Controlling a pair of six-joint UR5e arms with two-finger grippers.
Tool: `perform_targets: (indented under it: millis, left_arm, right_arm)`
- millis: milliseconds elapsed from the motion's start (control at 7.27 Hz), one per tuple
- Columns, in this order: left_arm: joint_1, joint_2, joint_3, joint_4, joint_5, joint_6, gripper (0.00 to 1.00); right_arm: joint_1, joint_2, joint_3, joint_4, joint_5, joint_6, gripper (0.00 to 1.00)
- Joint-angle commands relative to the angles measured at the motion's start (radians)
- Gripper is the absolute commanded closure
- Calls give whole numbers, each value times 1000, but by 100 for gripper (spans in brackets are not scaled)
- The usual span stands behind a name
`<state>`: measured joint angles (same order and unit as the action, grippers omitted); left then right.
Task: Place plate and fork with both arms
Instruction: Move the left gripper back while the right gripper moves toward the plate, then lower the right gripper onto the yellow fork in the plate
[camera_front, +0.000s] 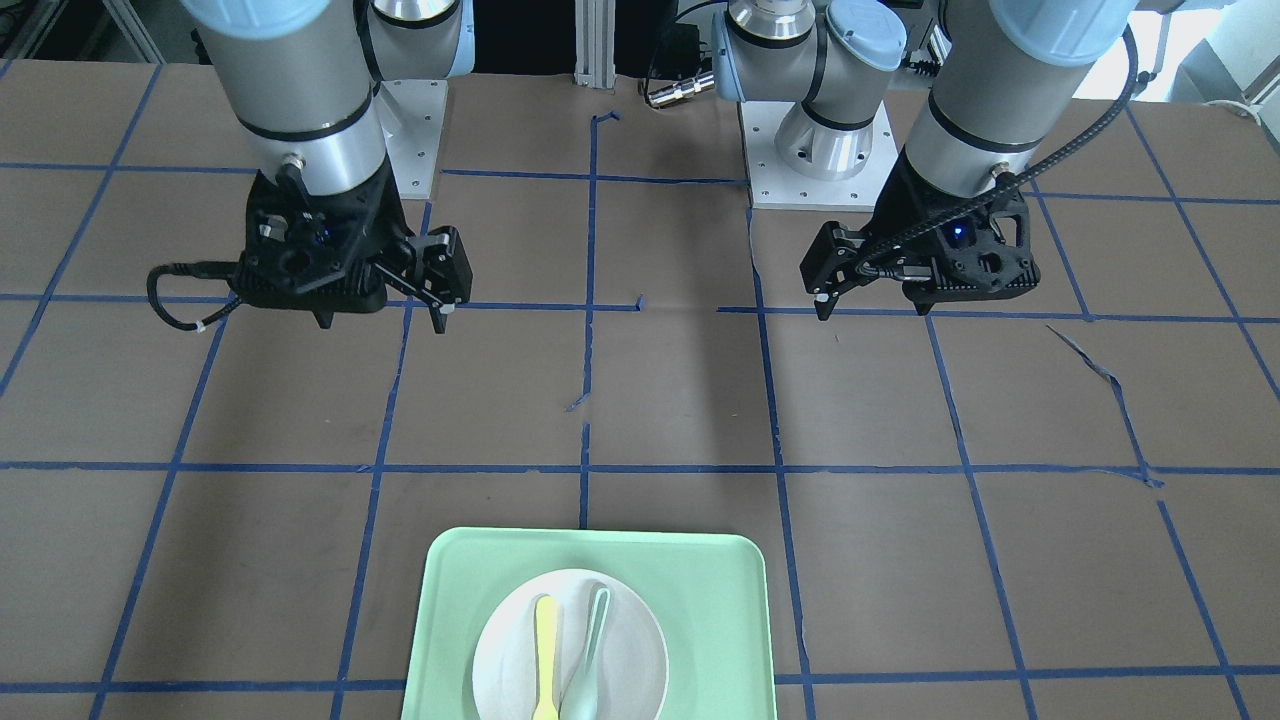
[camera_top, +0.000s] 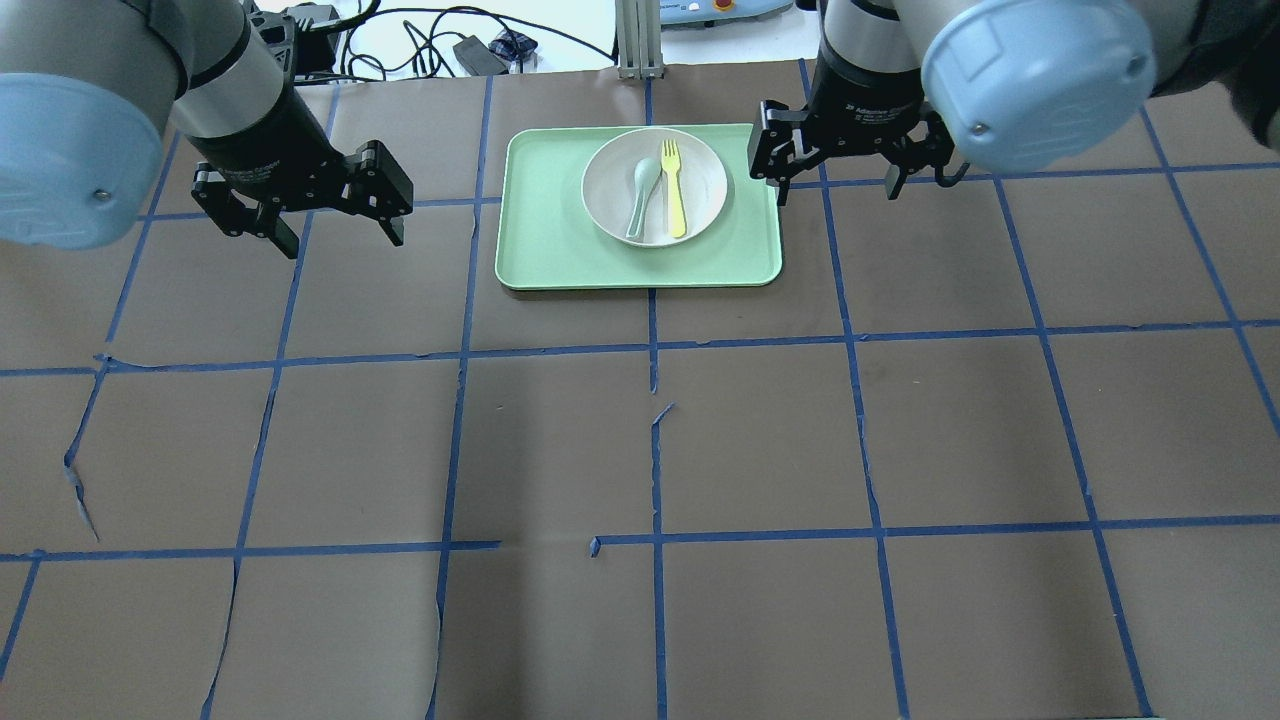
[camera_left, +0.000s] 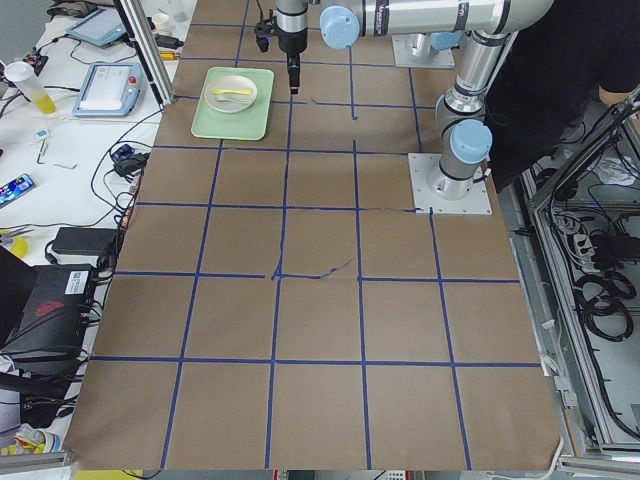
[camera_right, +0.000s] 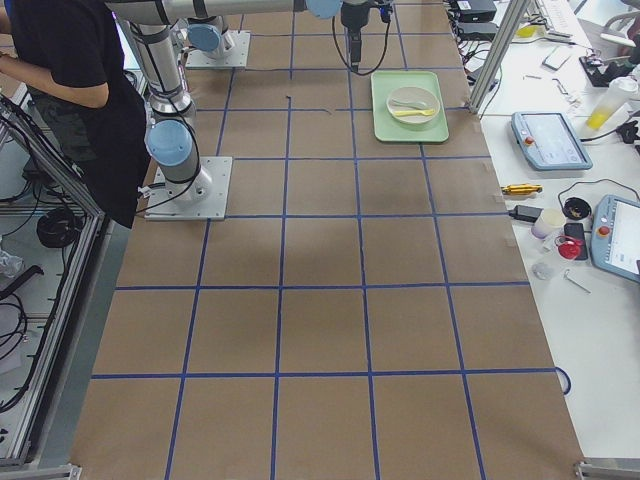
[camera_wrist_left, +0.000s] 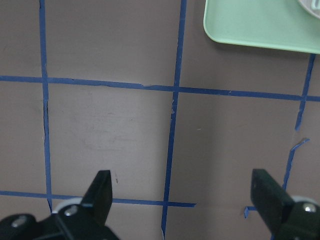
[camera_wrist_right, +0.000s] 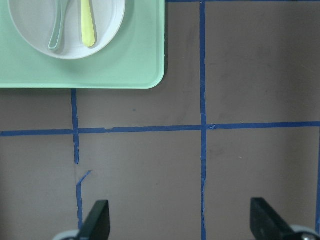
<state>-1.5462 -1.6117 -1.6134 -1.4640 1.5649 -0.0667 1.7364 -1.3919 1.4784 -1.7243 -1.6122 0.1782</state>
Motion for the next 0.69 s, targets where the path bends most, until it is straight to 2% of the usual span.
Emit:
perform_targets:
  millis: [0,138,412,550]
  left_arm:
    - [0,1,-5,-1,1,1,0]
    - [0,3,-5,-1,1,-2,0]
    - [0,7,-7,-9,4,-2,0]
    - [0,7,-5,-7,4,-1,0]
  right_arm:
    - [44,197,-45,-151,3,3,0]
    - [49,314,-134,-234,32,0,0]
    - [60,504,-319,-233,78,-25,0]
    - [60,572,-367,-236,137,-73,0]
